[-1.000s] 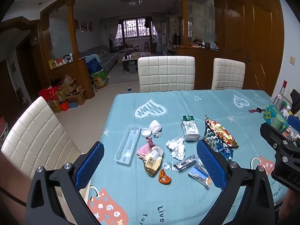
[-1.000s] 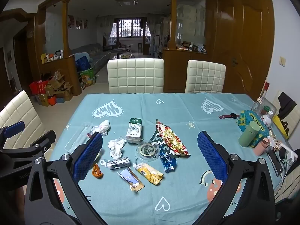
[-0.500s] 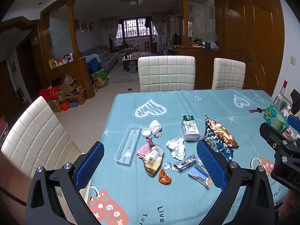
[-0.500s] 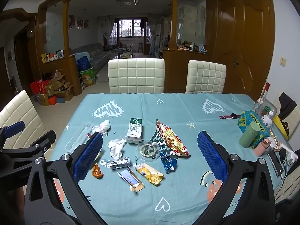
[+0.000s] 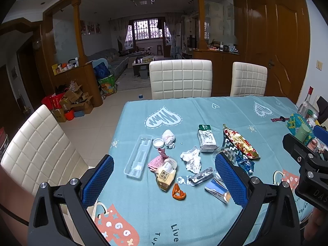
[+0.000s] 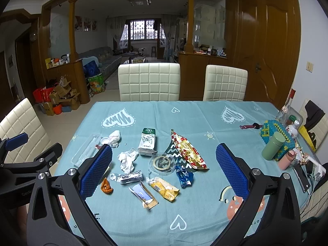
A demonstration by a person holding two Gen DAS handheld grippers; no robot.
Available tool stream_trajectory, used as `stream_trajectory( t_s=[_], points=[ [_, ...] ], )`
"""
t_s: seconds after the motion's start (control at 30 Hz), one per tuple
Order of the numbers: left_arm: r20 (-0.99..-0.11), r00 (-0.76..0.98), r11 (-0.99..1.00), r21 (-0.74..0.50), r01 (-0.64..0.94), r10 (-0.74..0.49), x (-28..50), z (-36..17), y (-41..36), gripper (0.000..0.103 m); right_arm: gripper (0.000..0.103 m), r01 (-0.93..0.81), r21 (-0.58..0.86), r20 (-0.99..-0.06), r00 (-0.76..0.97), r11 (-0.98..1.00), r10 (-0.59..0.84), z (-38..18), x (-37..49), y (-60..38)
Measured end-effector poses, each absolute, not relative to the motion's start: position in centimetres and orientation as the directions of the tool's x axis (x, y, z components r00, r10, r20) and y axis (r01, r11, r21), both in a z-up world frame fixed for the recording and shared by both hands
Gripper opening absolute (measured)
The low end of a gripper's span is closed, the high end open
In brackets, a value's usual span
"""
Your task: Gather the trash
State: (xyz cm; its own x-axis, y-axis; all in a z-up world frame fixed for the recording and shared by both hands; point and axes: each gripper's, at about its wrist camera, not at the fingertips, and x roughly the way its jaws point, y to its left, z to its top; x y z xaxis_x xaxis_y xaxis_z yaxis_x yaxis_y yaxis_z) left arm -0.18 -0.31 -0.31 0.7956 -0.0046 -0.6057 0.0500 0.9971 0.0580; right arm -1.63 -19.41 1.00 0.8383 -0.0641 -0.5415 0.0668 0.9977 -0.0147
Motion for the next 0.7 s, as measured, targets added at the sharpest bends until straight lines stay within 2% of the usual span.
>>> stream_trajectory(
  t_s=[0.7],
  points=[
    [-0.613,0.79,0.996,0.057,0.064,-0.016,-0.2,-0.3,-0.6,0.097,0.1,0.066,-0.007,-0.552,0.832,0.998,-0.059,0.1,-2.0,-19.6]
  ],
)
